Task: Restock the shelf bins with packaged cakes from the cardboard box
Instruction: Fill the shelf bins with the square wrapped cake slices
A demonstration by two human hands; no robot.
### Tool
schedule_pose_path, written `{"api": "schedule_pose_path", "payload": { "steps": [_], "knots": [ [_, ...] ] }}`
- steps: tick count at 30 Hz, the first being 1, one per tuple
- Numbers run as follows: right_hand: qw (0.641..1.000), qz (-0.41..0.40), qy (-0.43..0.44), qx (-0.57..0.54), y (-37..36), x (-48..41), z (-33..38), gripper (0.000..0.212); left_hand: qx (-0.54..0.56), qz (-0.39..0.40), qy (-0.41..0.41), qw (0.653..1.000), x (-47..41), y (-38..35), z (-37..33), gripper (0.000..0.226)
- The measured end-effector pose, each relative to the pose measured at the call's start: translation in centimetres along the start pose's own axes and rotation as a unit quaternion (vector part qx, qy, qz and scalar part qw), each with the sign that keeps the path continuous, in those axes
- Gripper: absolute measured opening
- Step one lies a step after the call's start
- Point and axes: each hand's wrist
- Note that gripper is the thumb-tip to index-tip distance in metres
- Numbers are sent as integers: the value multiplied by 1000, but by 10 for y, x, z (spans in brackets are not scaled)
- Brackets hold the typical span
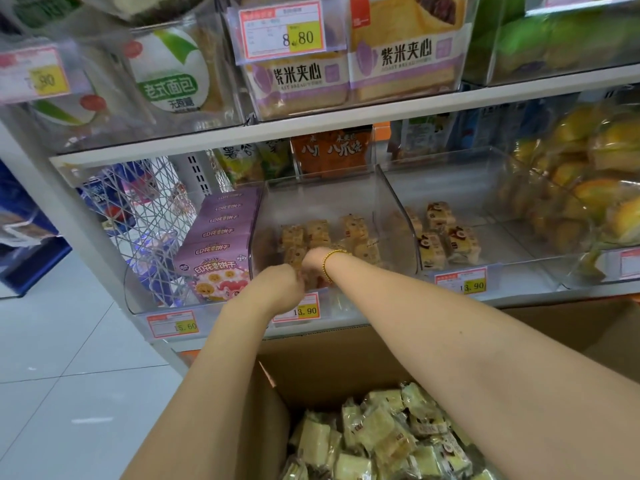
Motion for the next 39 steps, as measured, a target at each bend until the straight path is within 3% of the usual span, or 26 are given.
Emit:
{"api": "schedule_pose_path", "payload": {
  "steps": [3, 5, 11, 14, 18, 20, 21, 23, 25, 27, 29, 31, 33, 36, 39],
  "knots": [
    [994, -49, 34, 93, -5, -7, 6, 18, 5, 1, -5, 1000, 2, -2, 2, 35],
    [989, -111, 32, 88, -4, -9, 6, 16, 0, 19, -16, 1000, 2, -1, 2, 35],
    [1000, 27, -8, 11, 5, -9, 9, 37, 6, 19, -25, 1000, 7, 1, -2, 35],
    [999, 44, 13, 27, 3, -9, 7, 12, 46, -62, -39, 996, 17, -7, 1, 33],
    [995, -8, 47, -83, 9, -9, -9, 20, 74, -201, -71, 974, 36, -28, 12, 25],
    [995, -9, 63, -70, 11, -4, -17, 9, 90, -257, -111, 956, 44, -41, 19, 27],
    [995, -24, 84, -51, 12, -1, -20, 16, 110, -289, -139, 941, 50, -46, 21, 30],
    [982, -120, 143, 2, 13, 14, -27, 23, 160, -346, -189, 905, 67, -57, 22, 27],
    [953, -222, 204, 14, 8, 43, -44, 16, 178, -355, -203, 895, 82, -74, 23, 24],
    [925, -269, 268, 4, -7, 79, -72, 14, 168, -291, -176, 925, 89, -96, 23, 26],
    [898, -303, 319, 2, -27, 112, -106, 13, 126, -175, -140, 966, 86, -123, 22, 31],
    [889, -328, 319, -27, -48, 127, -141, 12, 111, -62, -117, 985, 80, -149, 25, 30],
    [924, -271, 259, -77, -74, 126, -174, 11, 111, 33, -100, 988, 77, -178, 29, 30],
    [984, -108, 137, -44, -128, 101, -221, 11, 106, 167, -74, 977, 78, -229, 38, 25],
    [998, 18, 55, -4, -188, 78, -255, 11, -9, 282, -32, 959, 82, -265, 49, 27]
  ]
}}
Point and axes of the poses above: each hand's wrist, its own x-axis away from the middle knuckle, its own y-axis out of the back of the hand, z = x × y, and after that the axes turned 2 degrees about -z, right-handed
